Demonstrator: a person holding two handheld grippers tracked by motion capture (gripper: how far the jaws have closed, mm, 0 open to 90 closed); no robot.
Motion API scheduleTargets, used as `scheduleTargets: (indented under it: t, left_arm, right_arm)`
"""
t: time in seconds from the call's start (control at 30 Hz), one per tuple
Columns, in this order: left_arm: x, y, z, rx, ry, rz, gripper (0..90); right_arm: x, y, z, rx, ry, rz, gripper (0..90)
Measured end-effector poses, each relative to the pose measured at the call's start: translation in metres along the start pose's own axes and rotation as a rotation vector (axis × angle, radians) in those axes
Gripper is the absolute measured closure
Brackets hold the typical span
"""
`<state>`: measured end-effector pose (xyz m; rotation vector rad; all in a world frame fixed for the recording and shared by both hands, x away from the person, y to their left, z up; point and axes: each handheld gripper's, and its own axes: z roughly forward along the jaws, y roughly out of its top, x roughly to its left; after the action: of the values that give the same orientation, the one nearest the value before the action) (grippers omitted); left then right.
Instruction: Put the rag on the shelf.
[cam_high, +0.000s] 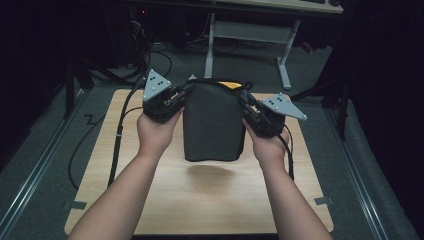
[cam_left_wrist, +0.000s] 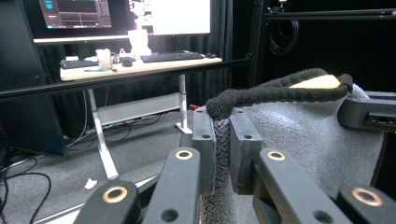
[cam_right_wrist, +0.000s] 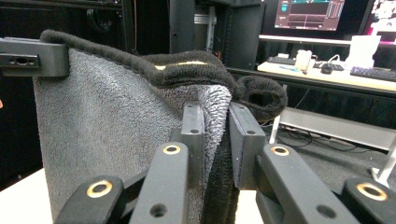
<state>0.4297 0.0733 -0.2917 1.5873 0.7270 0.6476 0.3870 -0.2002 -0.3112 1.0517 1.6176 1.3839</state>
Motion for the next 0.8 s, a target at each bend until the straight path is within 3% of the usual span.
scheduleTargets:
  t: [0.33,0.4,0.6,0.63,0.8]
  left_arm:
    - [0.015,0.009,0.025,0.003,0.002,0.013,82.8]
    - [0.018,0.012,0.029,-0.001,0.014,0.031,82.8]
    - [0.025,0.017,0.04,0.01,0.022,0.027,82.4]
    - [0.027,0.018,0.042,0.008,0.031,0.049,82.2]
    - [0.031,0.02,0.056,0.059,0.044,0.077,81.7]
  right_arm:
    - [-0.017,0.012,0.023,0.006,-0.012,0.011,78.4]
    - [-0.018,0.014,0.027,0.011,-0.015,0.003,78.3]
    - [-0.022,0.023,0.037,0.014,-0.025,-0.034,78.1]
    - [-0.023,0.023,0.039,0.02,-0.027,-0.036,78.0]
    - [-0.032,0.022,0.053,0.05,-0.029,-0.031,77.6]
